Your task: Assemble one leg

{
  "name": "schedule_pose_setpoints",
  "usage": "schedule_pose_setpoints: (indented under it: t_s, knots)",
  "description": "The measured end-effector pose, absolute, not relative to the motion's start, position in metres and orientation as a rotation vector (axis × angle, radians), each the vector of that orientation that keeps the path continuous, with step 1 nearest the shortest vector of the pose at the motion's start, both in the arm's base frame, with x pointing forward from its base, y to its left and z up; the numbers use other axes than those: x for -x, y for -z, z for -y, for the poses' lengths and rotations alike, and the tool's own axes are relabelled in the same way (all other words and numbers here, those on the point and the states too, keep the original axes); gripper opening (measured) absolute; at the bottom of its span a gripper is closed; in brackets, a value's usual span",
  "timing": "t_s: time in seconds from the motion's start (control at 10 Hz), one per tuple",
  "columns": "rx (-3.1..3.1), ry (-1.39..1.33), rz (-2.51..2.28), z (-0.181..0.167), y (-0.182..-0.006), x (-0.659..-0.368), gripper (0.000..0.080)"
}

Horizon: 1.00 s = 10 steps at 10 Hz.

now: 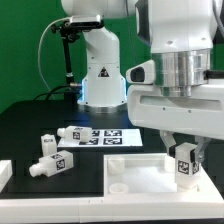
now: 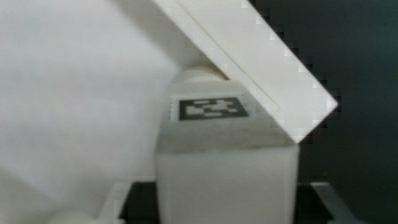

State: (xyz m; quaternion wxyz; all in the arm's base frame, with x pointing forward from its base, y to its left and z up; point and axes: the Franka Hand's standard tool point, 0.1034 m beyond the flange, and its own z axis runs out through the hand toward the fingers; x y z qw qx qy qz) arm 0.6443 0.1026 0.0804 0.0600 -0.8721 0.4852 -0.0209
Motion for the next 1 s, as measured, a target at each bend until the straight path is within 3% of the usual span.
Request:
schedule_pose_setpoints:
  t_s: [0.2,0.4,0.5,0.6,0.7,0.8,1.0]
  knots:
    - [2.313,-0.012,-1.862,-0.1,-0.08,-0.641,0.0287]
    - [2.246,-0.024,-1.939,-0.099,-0.079,-0.641,0.0287]
    - [2.277,-0.022,-1.909,-0.101,-0.079,-0.64,0.0377]
    - [2.454,-0.005,-1.738,-0.105,-0.08,-0.638,0.0377]
    - [2.635,0.026,-1.482,-0.108,-0.08,-0.637,0.0558]
    - [2.755,0.04,-1.251,-0.107,-0.079,-0.637,0.0624]
    - [2.872,0.051,-0.975,-0.117,-0.077,-0.632,0.0644]
